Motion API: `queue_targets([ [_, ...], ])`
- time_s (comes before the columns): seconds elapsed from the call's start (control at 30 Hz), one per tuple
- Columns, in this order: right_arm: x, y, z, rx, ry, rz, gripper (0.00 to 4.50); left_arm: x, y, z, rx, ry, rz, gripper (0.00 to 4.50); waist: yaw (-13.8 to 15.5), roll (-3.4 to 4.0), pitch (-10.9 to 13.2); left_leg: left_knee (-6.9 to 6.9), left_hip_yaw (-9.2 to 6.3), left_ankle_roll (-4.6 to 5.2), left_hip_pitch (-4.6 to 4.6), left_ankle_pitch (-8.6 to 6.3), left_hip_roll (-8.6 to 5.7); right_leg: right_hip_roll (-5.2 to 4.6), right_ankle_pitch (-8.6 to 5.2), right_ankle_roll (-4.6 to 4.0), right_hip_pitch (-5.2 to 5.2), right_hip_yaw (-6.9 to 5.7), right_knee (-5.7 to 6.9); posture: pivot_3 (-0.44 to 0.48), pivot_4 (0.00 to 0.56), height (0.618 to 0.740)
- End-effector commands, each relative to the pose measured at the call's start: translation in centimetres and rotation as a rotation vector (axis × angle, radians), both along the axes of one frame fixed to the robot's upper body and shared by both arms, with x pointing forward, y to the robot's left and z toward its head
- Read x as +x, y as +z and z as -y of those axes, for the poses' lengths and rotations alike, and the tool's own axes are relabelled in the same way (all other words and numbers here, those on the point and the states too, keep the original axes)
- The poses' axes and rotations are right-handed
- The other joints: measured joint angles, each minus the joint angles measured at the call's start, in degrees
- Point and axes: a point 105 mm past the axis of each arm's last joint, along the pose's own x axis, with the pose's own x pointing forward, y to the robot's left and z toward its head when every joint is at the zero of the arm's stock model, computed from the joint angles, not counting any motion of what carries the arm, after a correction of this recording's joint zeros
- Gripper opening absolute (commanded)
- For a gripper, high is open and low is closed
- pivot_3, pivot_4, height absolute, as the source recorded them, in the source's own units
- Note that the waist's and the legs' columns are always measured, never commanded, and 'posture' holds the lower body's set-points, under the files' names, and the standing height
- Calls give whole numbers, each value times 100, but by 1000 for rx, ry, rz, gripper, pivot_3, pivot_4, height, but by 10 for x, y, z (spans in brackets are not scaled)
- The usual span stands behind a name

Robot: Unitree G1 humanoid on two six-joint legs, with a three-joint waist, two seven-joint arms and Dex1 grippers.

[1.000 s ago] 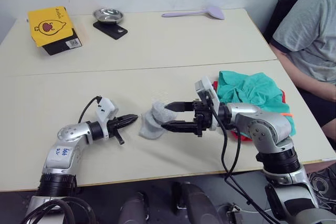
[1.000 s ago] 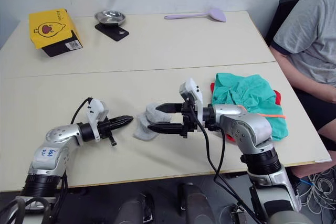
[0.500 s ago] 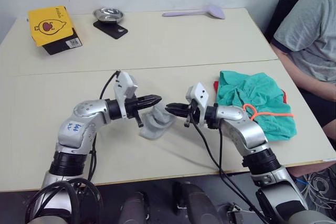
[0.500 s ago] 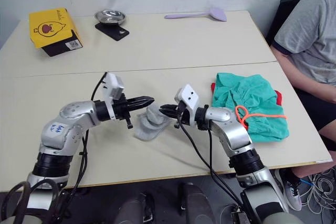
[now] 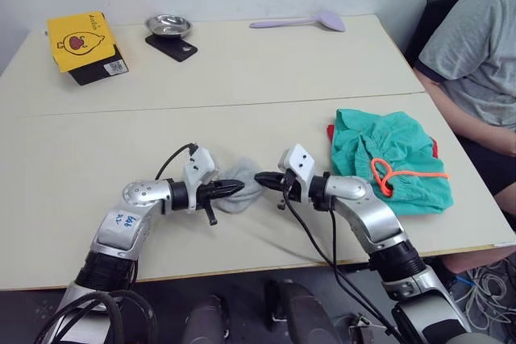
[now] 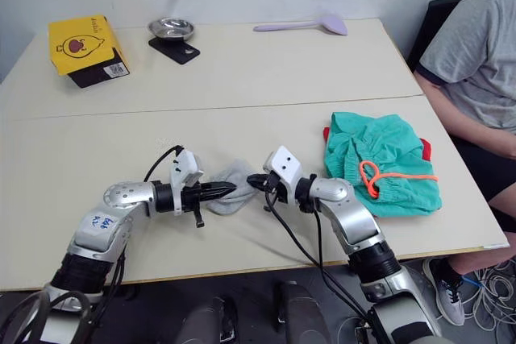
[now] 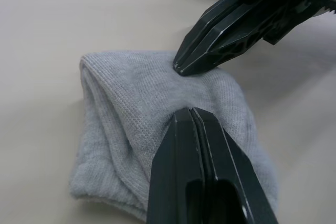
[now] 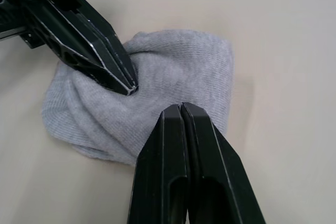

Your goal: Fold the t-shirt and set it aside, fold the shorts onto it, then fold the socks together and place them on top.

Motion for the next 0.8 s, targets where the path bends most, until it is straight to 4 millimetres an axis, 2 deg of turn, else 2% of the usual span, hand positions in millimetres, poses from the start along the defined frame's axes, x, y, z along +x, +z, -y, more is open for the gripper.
queue_targets([
  [0.03, -14, 7, -2, 45, 74, -11, 49, -1, -18, -9, 35, 54, -36, 0, -9, 0, 0, -1, 0, 0, 0, 0, 0, 0, 0, 0, 0, 0, 0, 0, 150, 740],
  [0.17, -14, 21, 3, 143, 82, -147, 49, -6, -22, -12, 51, 36, -32, 0, -15, 0, 0, 0, 0, 0, 3, 0, 1, 0, 0, 0, 1, 0, 5, 0, 150, 740],
  [0.27, -9, 28, 12, 157, 79, -353, 622, -7, -22, -18, 68, 26, -3, 0, -25, 1, 0, 0, 0, 1, 5, 0, 1, -1, 1, -1, 1, 0, 8, 0, 150, 740],
  [0.33, -11, 23, 19, 91, 94, -500, 1364, -7, -20, -20, 70, 16, 22, 0, -26, 2, 0, 2, 1, 2, 6, 0, 2, -2, 2, -4, 0, 0, 11, 0, 150, 740],
  [0.43, 3, 29, 25, 55, 49, -565, 2445, -6, -19, -22, 72, 4, 37, 0, -26, 2, -1, -2, -3, 4, 8, -1, 3, -2, -2, -14, 0, -5, 10, 0, 150, 740],
  [0.53, 24, 38, 19, 64, 12, -578, 3511, -9, -15, -24, 46, -24, 82, 0, -48, 4, 1, -4, 0, 4, 7, -1, 4, 0, -4, -17, -2, -6, 11, 0, 150, 740],
  [0.6, 30, 36, 13, 38, 0, -594, 4266, -9, -15, -25, 41, -23, 85, 0, -53, 5, 1, -3, 2, 4, 5, -1, 5, 1, -3, -19, -5, -7, 13, 0, 150, 740],
  [0.63, 31, 33, 8, 30, 3, -613, 4475, -8, -15, -25, 38, -20, 87, 0, -48, 5, 1, -3, 1, 4, 4, -1, 5, 1, -3, -19, -5, -7, 12, 0, 150, 740],
  [0.8, 28, 17, -12, -9, 27, -763, 4475, -7, -16, -23, 33, -20, 97, 0, -54, 8, -1, 0, 1, 5, -2, -1, 4, -2, -2, -18, -6, -9, 10, 0, 150, 740],
])
